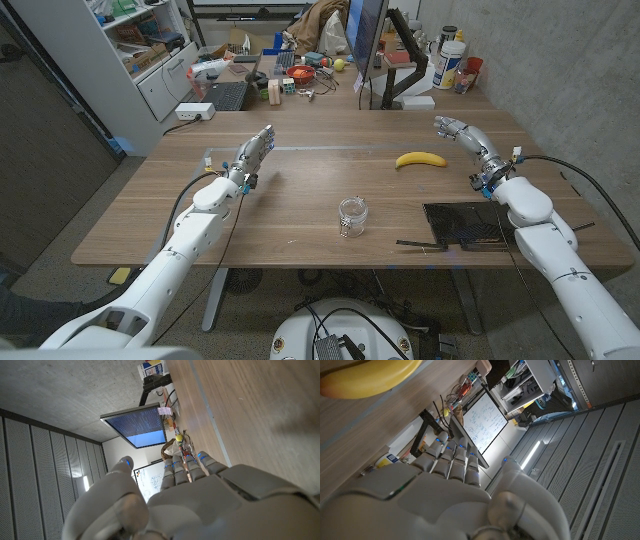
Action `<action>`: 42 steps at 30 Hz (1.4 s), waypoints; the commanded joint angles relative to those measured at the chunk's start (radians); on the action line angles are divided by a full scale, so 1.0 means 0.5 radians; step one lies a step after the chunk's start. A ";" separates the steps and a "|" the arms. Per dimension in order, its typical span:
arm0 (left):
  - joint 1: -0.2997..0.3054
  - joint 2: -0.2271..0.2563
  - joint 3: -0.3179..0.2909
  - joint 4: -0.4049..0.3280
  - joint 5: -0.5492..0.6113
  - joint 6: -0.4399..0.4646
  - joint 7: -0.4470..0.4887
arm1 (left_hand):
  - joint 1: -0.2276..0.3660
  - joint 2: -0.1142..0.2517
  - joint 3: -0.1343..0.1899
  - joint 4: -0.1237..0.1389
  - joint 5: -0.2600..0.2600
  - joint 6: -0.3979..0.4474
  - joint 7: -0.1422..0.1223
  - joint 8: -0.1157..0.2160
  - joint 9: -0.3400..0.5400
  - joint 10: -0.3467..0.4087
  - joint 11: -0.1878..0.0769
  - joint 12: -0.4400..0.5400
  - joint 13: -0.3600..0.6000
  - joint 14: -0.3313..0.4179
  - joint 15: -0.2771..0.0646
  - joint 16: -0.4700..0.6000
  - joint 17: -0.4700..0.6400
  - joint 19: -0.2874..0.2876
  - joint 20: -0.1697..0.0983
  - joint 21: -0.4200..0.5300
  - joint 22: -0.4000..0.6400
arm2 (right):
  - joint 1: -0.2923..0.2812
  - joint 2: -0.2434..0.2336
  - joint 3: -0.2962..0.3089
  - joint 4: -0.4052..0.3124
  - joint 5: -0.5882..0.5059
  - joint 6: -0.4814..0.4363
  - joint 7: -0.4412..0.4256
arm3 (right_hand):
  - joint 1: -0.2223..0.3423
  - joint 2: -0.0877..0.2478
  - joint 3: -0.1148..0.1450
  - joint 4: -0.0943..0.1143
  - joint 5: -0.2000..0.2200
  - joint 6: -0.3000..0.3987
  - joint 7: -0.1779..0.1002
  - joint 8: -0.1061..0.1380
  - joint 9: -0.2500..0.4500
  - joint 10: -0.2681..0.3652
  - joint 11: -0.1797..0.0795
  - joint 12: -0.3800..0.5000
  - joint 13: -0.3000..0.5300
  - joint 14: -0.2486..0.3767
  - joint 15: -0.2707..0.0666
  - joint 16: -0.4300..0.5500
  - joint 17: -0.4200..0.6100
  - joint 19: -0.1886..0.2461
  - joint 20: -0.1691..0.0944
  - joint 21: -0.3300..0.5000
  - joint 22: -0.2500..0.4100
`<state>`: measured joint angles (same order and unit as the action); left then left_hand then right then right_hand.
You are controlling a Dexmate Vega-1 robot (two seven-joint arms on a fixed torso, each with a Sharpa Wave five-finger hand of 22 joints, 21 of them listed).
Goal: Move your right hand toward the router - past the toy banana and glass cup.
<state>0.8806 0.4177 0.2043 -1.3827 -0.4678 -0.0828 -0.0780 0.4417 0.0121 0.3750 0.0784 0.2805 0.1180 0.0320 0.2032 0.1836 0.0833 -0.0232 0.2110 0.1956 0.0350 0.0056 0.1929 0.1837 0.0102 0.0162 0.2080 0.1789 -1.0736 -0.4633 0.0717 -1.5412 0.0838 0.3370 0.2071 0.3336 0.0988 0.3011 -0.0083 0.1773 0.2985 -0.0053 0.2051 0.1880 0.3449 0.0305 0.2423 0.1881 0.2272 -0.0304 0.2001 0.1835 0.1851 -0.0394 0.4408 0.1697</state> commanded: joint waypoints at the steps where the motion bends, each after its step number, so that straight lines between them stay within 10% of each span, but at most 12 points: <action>1: -0.007 0.010 0.017 -0.015 0.008 0.011 -0.016 | 0.016 0.003 0.008 -0.010 -0.005 0.004 -0.003 -0.003 0.009 0.004 -0.001 -0.005 0.006 -0.006 0.001 -0.003 0.010 -0.007 0.020 -0.005 0.009 | -0.103 -0.012 0.079 -0.118 -0.027 -0.002 -0.014 | -0.005 -0.016 -0.004 -0.014 0.014 0.021 -0.002 0.002 0.009 0.016 -0.006 0.007 0.009 0.022 0.002 0.006 0.007 0.017 -0.002 -0.004 0.010; 42: -0.059 -0.011 0.013 0.068 -0.055 -0.016 -0.134 | 0.018 0.009 0.003 -0.013 -0.012 0.010 -0.002 -0.004 0.009 0.002 0.000 -0.006 0.006 -0.006 0.001 -0.003 0.010 -0.006 0.021 -0.005 0.009 | -0.348 0.025 0.267 -0.389 -0.118 -0.039 -0.012 | -0.018 -0.043 -0.018 -0.027 0.019 0.049 -0.023 0.004 0.010 0.049 -0.010 0.012 0.010 0.068 -0.008 0.009 0.005 0.042 0.000 -0.037 0.010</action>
<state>0.8597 0.4188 0.2139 -1.3687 -0.4821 -0.0813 -0.1230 0.4416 0.0121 0.3750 0.0785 0.2805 0.1179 0.0320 0.2039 0.1836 0.0833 -0.0232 0.2110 0.1956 0.0351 0.0056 0.1929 0.1836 0.0084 0.0179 0.2080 0.1789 -1.2244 -0.4564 0.1888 -1.7135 0.0404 0.3086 0.1991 0.3211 0.0864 0.2927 -0.0166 0.1813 0.3112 -0.0180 0.2051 0.1880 0.3575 0.0286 0.2421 0.1880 0.2525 -0.0341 0.2001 0.1835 0.1958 -0.0358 0.4250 0.1697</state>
